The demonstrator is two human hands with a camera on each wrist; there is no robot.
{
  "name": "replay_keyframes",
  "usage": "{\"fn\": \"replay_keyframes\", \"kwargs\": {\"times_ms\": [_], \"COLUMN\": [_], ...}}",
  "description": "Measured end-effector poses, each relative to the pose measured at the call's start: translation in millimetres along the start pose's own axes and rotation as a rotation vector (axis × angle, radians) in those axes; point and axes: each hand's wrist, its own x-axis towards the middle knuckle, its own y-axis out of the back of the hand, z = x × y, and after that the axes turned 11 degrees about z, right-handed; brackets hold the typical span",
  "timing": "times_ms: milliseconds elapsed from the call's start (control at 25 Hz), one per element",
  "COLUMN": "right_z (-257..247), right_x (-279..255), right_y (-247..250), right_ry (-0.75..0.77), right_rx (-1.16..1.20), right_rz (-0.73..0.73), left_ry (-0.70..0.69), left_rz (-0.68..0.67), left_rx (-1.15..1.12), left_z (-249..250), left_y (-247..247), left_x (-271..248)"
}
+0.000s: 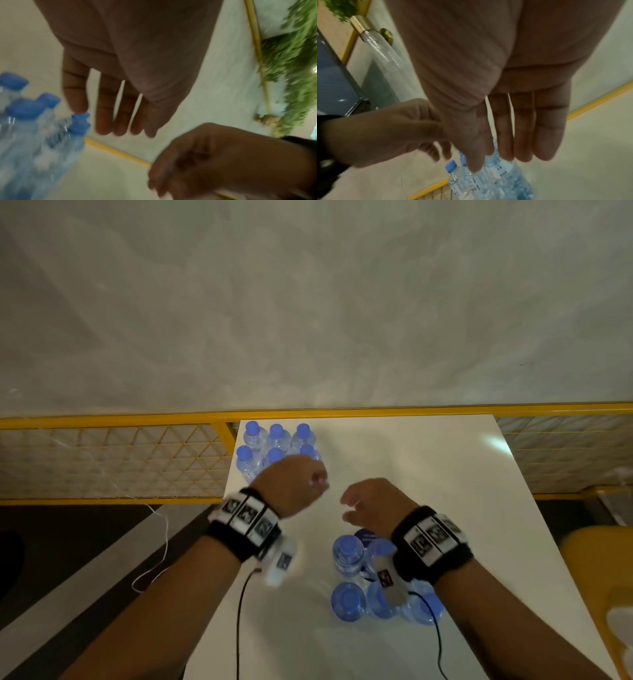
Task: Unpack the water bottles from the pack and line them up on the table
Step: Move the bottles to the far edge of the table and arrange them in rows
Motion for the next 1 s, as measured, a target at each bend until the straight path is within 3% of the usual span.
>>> {"fn": "replay_keyframes", "kwargs": {"times_ms": [160,240,400,520,640,800,1000], "right_z": [17,12,-2,-6,3,14,13], "right_x": [-31,-31,-25,-24,-22,-7,31], "right_y": [-19,-32,-54,-61,-55,-38,-6], "right_ry": [0.005,0.021,0.124,0.133,0.108,-0.034,-0.073], "right_rx": [-0.117,-0.184,-0.409,-0.455,-0.384,-0.158,-0.081], "right_rz": [-0.090,-0.153,-0.268,-0.225,-0.119,-0.018,0.134], "left_ry": [0.007,0.007,0.031,0.078,0.130,0.106,0.053], "left_rz": [-0.257,-0.323,-0.269,-0.232,-0.053,0.098,0.128], "left_rx": [-0.024,0.006,0.038,-0.065,-0.136,-0.013,0.075], "left_z": [67,86,90,76,48,26,10], "left_y": [-39,-67,-95,-76,-24,40,53], "left_x": [-102,-130,-142,-138,-116,-44,72]}}
